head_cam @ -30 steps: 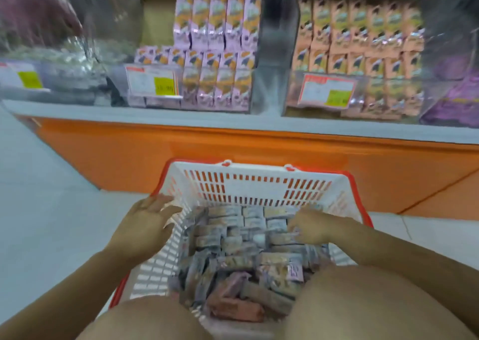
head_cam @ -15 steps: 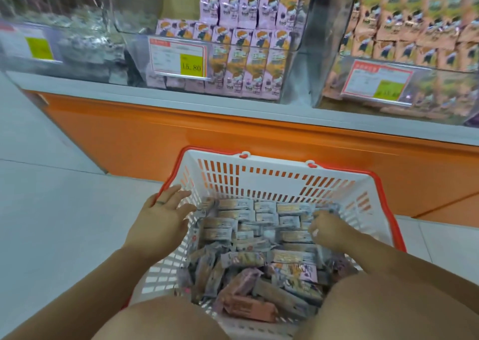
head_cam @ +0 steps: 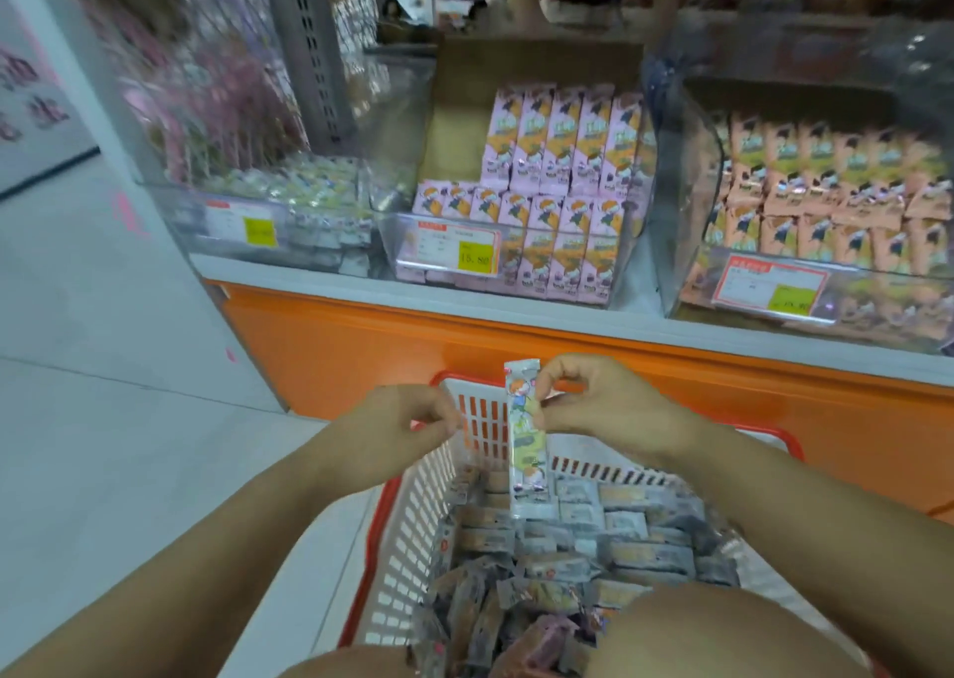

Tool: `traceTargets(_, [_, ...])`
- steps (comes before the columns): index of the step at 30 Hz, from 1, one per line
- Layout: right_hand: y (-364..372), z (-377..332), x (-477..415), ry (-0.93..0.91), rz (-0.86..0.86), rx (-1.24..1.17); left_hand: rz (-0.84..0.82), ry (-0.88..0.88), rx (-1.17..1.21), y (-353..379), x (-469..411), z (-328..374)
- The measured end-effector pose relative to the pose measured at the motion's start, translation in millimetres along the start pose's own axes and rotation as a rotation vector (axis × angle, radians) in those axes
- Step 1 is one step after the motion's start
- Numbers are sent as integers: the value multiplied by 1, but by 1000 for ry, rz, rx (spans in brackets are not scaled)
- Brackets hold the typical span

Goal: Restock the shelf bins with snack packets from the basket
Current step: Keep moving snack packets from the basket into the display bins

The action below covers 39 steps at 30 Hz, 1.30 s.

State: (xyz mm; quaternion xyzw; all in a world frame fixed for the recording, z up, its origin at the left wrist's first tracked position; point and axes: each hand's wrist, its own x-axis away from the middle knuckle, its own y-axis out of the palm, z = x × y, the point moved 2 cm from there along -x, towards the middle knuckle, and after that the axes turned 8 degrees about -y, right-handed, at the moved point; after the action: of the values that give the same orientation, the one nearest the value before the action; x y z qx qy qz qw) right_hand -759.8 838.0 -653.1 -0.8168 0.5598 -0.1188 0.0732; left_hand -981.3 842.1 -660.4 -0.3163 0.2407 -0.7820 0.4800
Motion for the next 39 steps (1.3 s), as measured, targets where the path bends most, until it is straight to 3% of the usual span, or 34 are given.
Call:
traceTargets(4, [15,-62,-11,-88,37,-60,100,44,265,-36,27,37])
traceTargets(8, [34,-120,-28,-244,162,-51,324,72,528,-61,48,47])
traceTargets(15, [66,-168,-63,-352,282,-40,629,36,408,-101,59,47])
traceTargets(19, [64,-170,-75,-387,250,56,655,-51,334,-120,53,36])
traceTargets(24, [28,-161,-110,-376,274,435,730,-97,273,-165,27,31])
traceTargets(31, [0,-151,-175,-360,2,951,711,-144,157,-218,-62,40])
traceTargets(39, [6,-126,-192,-466,3,786,581,-201,76,-218,-176,32])
